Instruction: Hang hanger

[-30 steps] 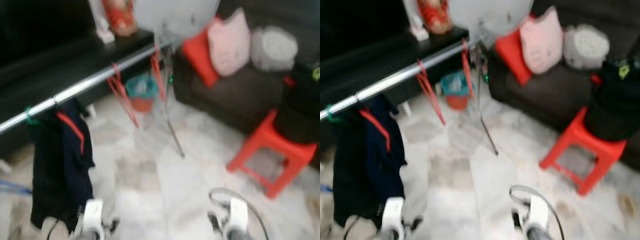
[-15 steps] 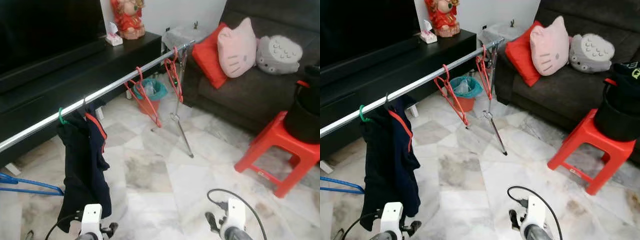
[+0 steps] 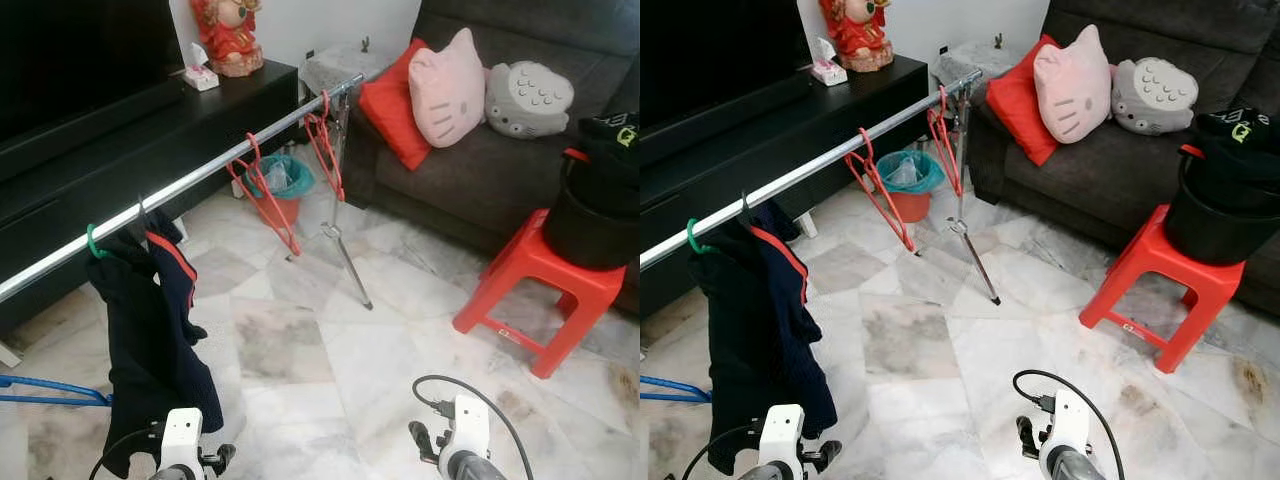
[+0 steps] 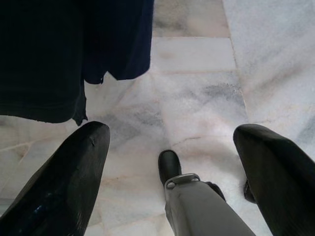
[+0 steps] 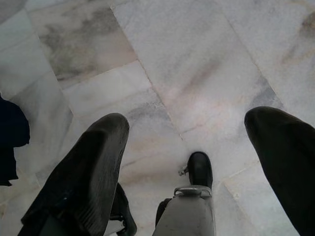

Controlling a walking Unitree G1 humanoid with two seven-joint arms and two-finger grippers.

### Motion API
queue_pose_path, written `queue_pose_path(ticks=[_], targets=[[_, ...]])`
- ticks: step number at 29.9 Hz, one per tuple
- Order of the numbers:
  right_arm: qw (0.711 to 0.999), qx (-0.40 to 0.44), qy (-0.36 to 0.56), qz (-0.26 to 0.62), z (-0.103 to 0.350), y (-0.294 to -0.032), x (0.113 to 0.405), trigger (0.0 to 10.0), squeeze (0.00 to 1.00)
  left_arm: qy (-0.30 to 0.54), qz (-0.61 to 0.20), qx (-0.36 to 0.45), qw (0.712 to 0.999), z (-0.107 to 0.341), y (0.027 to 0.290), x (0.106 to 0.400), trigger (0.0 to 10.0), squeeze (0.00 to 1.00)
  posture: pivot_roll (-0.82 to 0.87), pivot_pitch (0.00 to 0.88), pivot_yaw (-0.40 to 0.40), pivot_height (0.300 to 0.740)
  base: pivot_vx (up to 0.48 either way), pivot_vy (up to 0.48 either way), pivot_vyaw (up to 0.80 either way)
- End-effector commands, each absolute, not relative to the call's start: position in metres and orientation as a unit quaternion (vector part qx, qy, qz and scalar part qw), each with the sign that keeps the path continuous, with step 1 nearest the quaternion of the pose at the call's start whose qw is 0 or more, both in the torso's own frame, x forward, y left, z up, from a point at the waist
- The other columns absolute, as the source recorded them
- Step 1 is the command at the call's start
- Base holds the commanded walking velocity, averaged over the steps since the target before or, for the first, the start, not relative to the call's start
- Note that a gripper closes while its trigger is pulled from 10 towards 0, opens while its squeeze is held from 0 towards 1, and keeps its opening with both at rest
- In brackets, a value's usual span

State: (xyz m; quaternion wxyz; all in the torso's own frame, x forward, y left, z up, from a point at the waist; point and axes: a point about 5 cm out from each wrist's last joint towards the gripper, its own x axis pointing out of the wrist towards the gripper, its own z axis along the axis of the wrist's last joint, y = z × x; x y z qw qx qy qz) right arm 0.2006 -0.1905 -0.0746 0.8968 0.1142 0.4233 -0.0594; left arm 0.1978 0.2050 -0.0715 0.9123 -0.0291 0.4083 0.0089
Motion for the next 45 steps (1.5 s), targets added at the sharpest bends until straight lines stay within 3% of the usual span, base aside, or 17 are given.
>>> queue_pose_path(ticks=[1,15,29,45], targets=[[0.896,0.116,0.424,-0.062,-0.0751,-0.1915,0.1995,10.0,0.00,0.411,0.011,-0.034,0.911,-0.0725,0.2040,0.1966,10.0,0.00,0.01,0.003,0.003,0.740,0.000,0.000,0.00],[0.896,0.118,0.423,-0.061,-0.0756,-0.1915,0.1981,10.0,0.00,0.411,0.009,-0.034,0.911,-0.0733,0.2027,0.1951,10.0,0.00,0.01,0.032,0.009,0.740,0.000,0.000,0.00],[0.897,0.119,0.422,-0.061,-0.0754,-0.1906,0.1987,10.0,0.00,0.407,0.007,-0.034,0.913,-0.0721,0.2030,0.1971,10.0,0.00,0.01,0.038,0.012,0.740,0.000,0.325,0.00],[0.898,0.115,0.421,-0.056,-0.0750,-0.1901,0.1994,10.0,0.00,0.386,0.007,-0.020,0.922,-0.0681,0.2025,0.2026,10.0,0.00,0.02,0.033,0.010,0.740,0.000,0.000,0.00]])
